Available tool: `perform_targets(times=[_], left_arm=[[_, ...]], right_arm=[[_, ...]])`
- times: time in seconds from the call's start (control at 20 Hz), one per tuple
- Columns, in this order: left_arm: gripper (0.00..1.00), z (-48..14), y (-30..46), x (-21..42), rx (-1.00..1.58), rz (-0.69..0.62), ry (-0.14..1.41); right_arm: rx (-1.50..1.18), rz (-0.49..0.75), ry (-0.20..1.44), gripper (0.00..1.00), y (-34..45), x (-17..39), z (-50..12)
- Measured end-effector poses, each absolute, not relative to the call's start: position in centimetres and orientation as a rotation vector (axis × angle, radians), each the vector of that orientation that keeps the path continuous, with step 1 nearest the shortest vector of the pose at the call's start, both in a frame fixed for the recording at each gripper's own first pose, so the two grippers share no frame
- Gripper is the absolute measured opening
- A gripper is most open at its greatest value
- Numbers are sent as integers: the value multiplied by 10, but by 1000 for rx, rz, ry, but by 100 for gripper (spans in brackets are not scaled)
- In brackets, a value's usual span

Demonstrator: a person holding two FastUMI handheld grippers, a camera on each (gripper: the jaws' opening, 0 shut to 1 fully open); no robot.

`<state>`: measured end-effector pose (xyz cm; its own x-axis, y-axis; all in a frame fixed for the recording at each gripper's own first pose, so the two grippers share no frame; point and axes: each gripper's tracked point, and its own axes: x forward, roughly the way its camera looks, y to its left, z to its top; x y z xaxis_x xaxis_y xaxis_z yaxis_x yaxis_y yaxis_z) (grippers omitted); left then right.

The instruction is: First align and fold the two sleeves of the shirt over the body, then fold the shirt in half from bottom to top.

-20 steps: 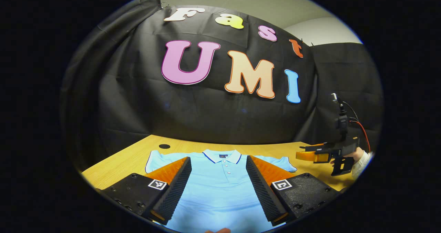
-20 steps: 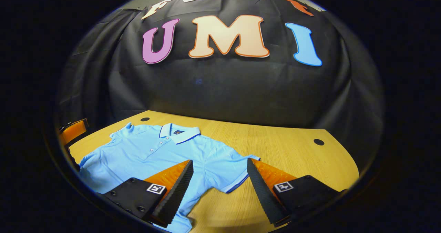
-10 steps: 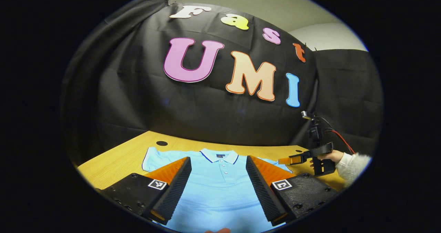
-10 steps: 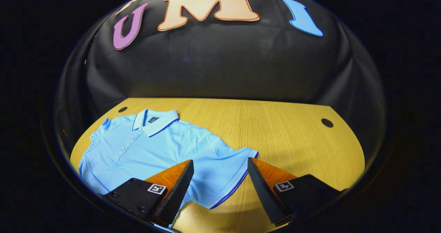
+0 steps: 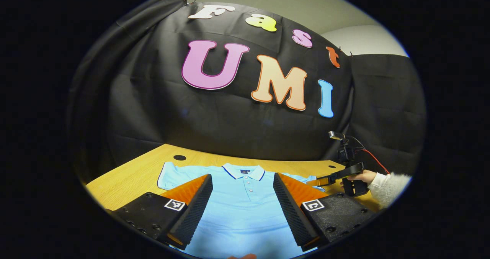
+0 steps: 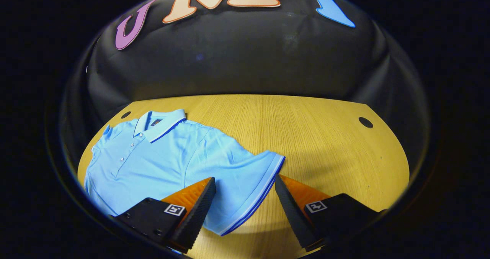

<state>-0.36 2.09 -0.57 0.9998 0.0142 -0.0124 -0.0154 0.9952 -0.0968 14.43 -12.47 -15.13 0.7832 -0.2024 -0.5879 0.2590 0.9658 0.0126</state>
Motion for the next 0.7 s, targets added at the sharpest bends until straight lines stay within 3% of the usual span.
perform_targets(times=[0.1,0.2,0.35,0.4,0.5,0.55,0.6,0.7], left_arm=[[94,-5,21,-3,-98,18,9],[94,-5,21,-3,-98,16,8],[94,-6,21,-3,-99,14,13],[94,-6,21,-4,-100,13,13],[94,-6,21,-3,-100,13,11],[94,-7,21,-4,-100,12,12],[94,-6,21,-3,-101,12,13],[94,-7,21,-3,-103,11,16]], right_arm=[[93,-234,619,96,-122,146,-152],[100,-224,618,82,-121,146,-151],[129,-208,619,45,-116,149,-153],[146,-208,626,25,-114,147,-152],[150,-203,629,9,-112,146,-151],[145,-201,626,9,-111,145,-150],[149,-200,627,1,-109,145,-149],[152,-193,595,3,-104,147,-136]])
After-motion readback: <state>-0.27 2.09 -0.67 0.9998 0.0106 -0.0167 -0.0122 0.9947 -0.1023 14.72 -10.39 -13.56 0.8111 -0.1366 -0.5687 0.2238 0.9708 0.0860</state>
